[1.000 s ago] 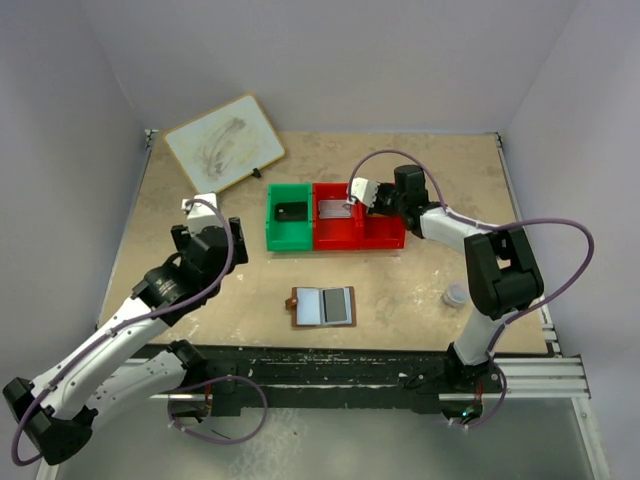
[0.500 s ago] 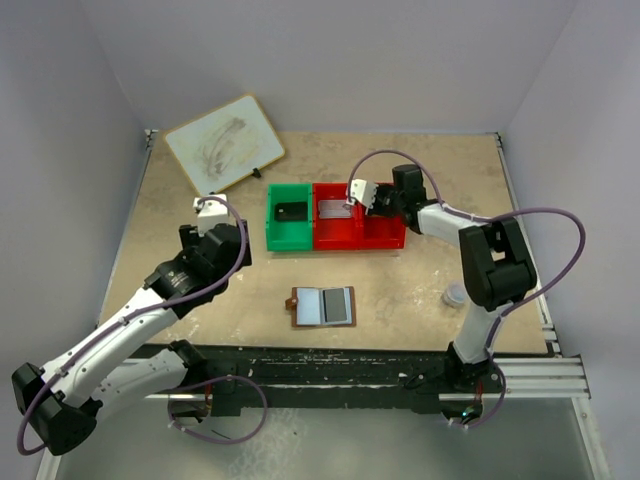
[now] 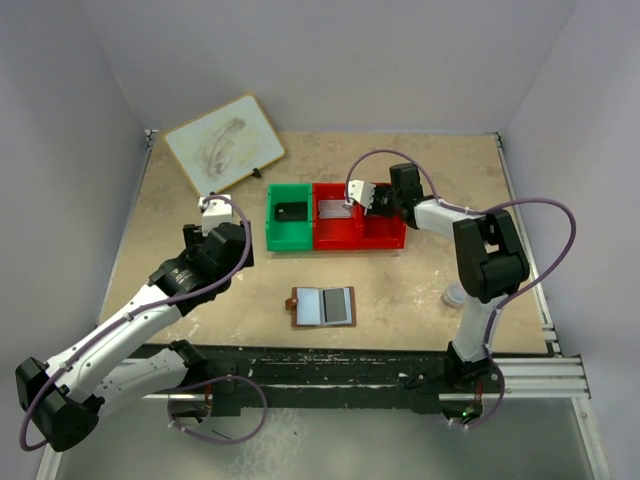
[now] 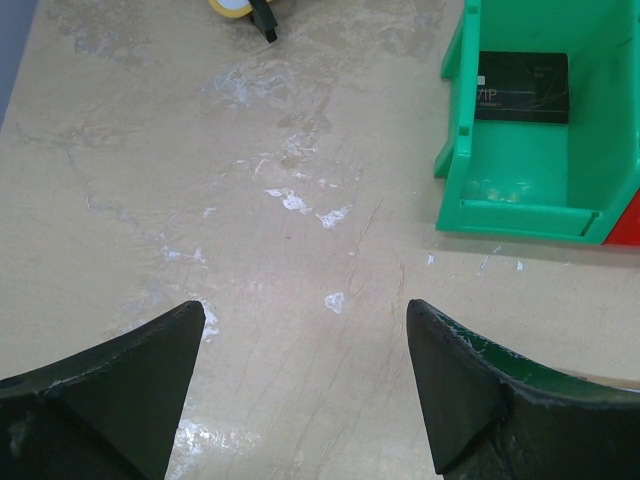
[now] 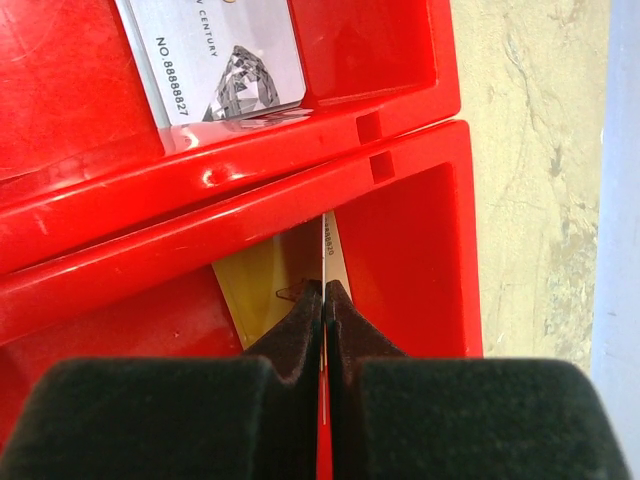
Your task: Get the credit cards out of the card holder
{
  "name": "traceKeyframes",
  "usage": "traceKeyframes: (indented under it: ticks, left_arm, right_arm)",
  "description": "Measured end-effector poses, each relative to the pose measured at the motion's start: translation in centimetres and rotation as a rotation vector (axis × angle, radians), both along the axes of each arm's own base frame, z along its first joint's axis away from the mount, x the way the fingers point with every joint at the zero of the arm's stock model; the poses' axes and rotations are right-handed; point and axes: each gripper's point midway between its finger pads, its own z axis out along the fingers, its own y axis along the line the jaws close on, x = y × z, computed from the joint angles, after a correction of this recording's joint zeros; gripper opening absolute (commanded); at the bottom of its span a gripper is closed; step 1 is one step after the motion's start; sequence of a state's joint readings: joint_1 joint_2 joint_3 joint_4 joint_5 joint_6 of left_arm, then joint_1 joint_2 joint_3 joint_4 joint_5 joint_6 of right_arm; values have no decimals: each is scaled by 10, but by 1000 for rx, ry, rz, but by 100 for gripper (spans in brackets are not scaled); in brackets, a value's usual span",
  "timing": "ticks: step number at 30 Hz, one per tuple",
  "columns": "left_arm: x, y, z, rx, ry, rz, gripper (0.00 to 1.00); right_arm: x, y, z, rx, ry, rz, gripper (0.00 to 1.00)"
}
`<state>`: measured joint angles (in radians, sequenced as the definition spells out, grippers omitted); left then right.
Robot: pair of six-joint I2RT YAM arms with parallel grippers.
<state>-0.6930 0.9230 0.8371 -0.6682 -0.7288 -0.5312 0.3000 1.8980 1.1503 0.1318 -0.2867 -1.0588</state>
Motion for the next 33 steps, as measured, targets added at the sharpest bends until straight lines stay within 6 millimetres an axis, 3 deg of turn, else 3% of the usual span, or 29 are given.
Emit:
traceKeyframes:
  ticks: [5, 10, 16, 18, 19, 33]
  left_arm:
    - [0, 0, 0, 2, 1, 0, 80]
    - [1, 1, -2, 7, 8, 4, 80]
    - [1, 1, -3, 9, 10, 6, 80]
    - [1, 2, -3, 9, 11, 8, 80]
    - [2, 2, -3, 9, 12, 9, 80]
    - [2, -1, -7, 6, 27, -3, 80]
  right_arm:
    - [-2, 0, -4, -8, 25, 1, 6]
    - [-3, -1, -7, -15, 54, -1, 24]
    - [-8, -2, -12, -23, 79, -1, 30]
    - [-8, -3, -12, -22, 80, -3, 54]
    - [-8, -3, -12, -22, 81, -6, 60]
    - [-6, -12, -14, -33, 73, -75, 63]
